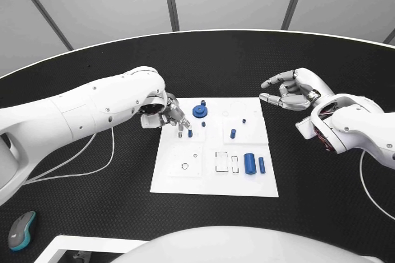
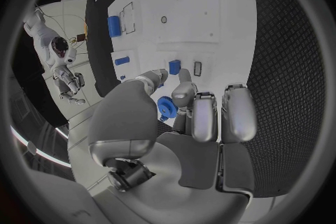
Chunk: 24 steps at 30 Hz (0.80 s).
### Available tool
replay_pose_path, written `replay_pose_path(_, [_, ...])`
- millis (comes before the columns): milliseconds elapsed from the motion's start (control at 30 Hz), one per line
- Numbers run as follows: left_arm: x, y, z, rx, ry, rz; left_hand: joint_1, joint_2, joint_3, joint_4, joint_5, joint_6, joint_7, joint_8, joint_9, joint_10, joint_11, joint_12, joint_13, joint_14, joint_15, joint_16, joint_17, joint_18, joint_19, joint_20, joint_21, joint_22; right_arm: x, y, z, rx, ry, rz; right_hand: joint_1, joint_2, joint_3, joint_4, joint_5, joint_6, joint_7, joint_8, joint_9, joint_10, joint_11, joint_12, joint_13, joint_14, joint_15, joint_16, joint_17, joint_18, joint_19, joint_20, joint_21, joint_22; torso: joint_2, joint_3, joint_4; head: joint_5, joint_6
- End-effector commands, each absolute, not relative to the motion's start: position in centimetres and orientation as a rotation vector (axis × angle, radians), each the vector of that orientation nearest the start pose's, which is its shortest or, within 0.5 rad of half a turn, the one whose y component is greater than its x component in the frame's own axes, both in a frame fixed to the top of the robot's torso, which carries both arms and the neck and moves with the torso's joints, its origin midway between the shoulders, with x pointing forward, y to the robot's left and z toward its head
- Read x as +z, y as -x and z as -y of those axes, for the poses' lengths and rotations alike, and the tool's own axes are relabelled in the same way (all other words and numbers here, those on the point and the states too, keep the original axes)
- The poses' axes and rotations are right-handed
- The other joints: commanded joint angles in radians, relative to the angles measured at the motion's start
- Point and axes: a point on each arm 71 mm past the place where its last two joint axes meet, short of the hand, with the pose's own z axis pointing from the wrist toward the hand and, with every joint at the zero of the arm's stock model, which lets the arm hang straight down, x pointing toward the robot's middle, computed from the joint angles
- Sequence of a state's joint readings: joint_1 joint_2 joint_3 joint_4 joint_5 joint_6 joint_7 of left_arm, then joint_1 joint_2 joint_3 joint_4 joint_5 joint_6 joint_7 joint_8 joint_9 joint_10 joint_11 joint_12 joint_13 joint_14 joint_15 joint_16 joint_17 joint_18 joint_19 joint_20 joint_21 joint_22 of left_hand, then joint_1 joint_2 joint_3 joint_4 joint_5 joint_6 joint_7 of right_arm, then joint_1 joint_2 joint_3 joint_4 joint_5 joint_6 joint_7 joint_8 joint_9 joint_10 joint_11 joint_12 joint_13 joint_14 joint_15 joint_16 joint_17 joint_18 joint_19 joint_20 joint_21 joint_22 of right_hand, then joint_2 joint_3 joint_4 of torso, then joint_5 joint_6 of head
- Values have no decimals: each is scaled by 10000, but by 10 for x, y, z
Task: Assemble the parts on the task board
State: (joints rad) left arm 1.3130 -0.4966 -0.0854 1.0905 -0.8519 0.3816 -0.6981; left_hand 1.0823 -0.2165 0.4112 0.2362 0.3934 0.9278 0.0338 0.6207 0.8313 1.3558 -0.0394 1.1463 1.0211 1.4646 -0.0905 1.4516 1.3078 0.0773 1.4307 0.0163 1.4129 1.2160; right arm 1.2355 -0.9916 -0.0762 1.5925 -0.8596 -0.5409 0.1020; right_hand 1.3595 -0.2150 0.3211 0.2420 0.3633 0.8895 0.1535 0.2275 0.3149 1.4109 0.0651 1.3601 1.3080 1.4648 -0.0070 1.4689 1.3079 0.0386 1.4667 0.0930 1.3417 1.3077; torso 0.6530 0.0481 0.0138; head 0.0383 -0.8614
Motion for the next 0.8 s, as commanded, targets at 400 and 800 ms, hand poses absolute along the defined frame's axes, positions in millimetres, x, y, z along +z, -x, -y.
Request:
replay_pose_path(400, [-162,-562,-191,-3223,4438,-23624,1040,56,80,207,6,-773,381,-485,-125,-1256,337,-1287,-1427,534,205,-194,871,200,-655,136,-856,-1482,-165,-477,265,8944,-4206,-15042,-8,-42,4,49,55,11,8,18,-16,27,4,-17,683,672,-62,-57,1128,157,194,-66,-62,941,23,-5,21,40,465])
replay_pose_path(800, [-149,-580,-200,-2848,4422,-22816,947,-135,-215,526,-94,-918,553,-678,-289,-1481,502,-1321,-1533,476,353,-279,773,235,-725,258,-999,-1662,-168,-478,263,8970,-4205,-15089,-9,-39,6,53,58,9,7,19,-17,29,4,-14,685,674,-62,-52,1137,158,194,-66,-66,939,80,4,-1,179,663])
